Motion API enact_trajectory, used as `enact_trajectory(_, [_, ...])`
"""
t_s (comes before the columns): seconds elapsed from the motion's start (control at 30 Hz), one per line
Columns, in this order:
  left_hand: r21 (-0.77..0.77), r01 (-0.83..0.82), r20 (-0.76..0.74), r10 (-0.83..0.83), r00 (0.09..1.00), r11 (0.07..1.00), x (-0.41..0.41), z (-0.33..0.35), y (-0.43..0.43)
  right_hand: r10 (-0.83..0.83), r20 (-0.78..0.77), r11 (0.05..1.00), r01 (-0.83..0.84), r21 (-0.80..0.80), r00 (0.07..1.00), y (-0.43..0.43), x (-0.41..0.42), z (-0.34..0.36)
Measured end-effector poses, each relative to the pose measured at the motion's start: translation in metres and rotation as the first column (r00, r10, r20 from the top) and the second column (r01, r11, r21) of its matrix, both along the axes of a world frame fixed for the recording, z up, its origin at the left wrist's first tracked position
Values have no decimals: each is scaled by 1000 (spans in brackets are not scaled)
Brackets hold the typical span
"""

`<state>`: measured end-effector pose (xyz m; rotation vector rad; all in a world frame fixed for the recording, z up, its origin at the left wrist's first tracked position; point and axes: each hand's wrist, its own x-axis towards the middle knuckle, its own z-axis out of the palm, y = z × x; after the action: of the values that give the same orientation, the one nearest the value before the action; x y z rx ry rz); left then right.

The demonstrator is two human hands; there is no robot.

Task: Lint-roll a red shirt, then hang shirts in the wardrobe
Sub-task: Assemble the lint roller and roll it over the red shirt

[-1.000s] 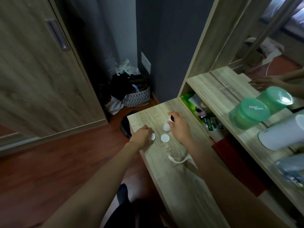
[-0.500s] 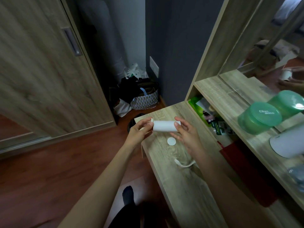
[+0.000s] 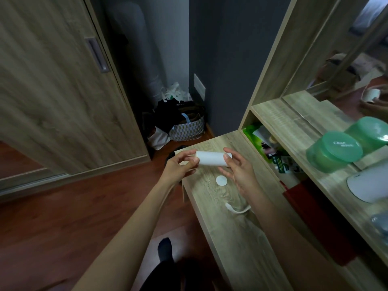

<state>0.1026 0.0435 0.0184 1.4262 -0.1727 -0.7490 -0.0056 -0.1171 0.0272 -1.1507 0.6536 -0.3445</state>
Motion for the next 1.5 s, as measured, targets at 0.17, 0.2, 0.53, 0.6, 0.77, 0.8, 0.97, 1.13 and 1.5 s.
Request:
enact_trajectory(0.17, [-60, -32, -67, 28, 997, 998, -1, 5, -3, -12, 23, 1000, 12, 20, 1000, 5, 1, 0])
enact_trajectory(0.2, [-80, -26, -90, 19, 996, 996, -1, 6, -3, -4, 25, 1000, 4, 12, 1000, 6, 1, 0])
enact_trajectory(0.53, [-77, -153, -126, 143, 982, 985, 8, 1, 13, 114, -418, 724, -363, -586, 901, -20, 6, -42])
enact_trajectory(0.6, [-70, -163, -138, 152, 979, 984, 9, -2, 18, 124, -625, 372, -620, -691, 771, -24, 2, -66])
enact_trajectory(0.77, [-48, -180, -145, 172, 974, 982, 8, -9, 25, 49, -697, 136, -696, -705, 715, -17, -1, -83])
enact_trajectory(0.8, [-46, -183, -147, 175, 974, 982, 8, -10, 26, 38, -705, 113, -704, -701, 708, -17, 0, -82])
enact_trajectory(0.97, [-55, -198, -161, 187, 969, 979, 8, -11, 26, 47, -430, 768, -307, -562, 902, -6, 14, -56])
enact_trajectory(1.13, [-64, -194, -181, 180, 967, 979, 8, -10, 20, -5, -63, 999, 7, 32, 998, 11, 23, -20])
enact_trajectory(1.5, [-73, -165, -160, 152, 975, 984, 7, -11, 10, -100, -10, 994, 100, 53, 995, 16, 21, -20])
